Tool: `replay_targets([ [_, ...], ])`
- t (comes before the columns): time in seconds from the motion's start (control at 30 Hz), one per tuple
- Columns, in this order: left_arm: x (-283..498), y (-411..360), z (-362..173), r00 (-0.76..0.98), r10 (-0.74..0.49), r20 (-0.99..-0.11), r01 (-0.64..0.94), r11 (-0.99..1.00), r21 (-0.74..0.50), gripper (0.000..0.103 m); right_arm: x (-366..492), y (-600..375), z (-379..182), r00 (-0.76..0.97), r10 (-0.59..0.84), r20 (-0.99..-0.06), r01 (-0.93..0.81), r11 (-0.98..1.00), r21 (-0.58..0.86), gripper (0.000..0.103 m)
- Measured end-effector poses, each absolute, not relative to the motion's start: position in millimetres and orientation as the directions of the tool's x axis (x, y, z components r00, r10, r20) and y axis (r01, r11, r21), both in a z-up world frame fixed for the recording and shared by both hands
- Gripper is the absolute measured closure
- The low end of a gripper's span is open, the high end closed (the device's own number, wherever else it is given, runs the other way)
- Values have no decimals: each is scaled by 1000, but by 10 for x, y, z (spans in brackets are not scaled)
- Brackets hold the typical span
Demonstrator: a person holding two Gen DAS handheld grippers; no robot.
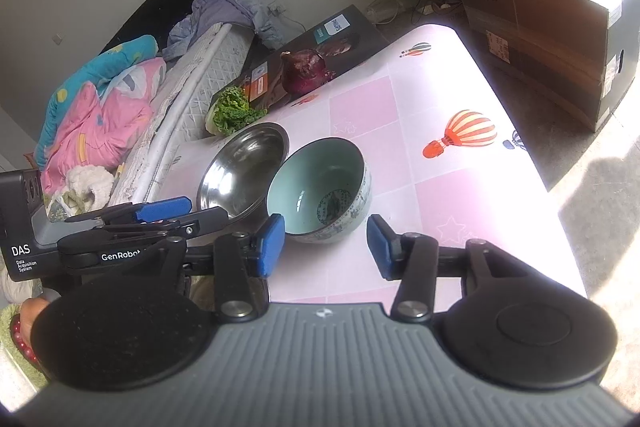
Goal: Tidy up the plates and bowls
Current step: 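Move the right gripper to the teal ceramic bowl and grasp its rim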
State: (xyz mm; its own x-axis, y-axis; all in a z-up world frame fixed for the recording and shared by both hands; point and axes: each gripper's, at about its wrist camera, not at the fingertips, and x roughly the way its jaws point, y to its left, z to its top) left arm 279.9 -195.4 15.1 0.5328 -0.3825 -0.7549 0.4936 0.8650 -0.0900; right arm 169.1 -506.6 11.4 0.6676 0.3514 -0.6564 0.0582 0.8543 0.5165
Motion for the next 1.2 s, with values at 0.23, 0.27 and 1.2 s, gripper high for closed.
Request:
replay_targets([
  [0.23, 2953, -2051, 54, 497, -371, -784, 496, 863, -94, 27, 1887, -5101, -57, 650, 388, -653, 73, 824, 562, 57],
  [0.27, 2983, -2053, 42, 488, -368, -792, 491, 865, -99, 29, 1919, -5097, -72, 648, 392, -653, 74, 821, 567, 57],
  [1.2, 3583, -2076, -254, 325, -403, -856, 416, 873, -253, 90, 2932, -5010, -863, 529, 436, -729, 161, 791, 590, 81],
])
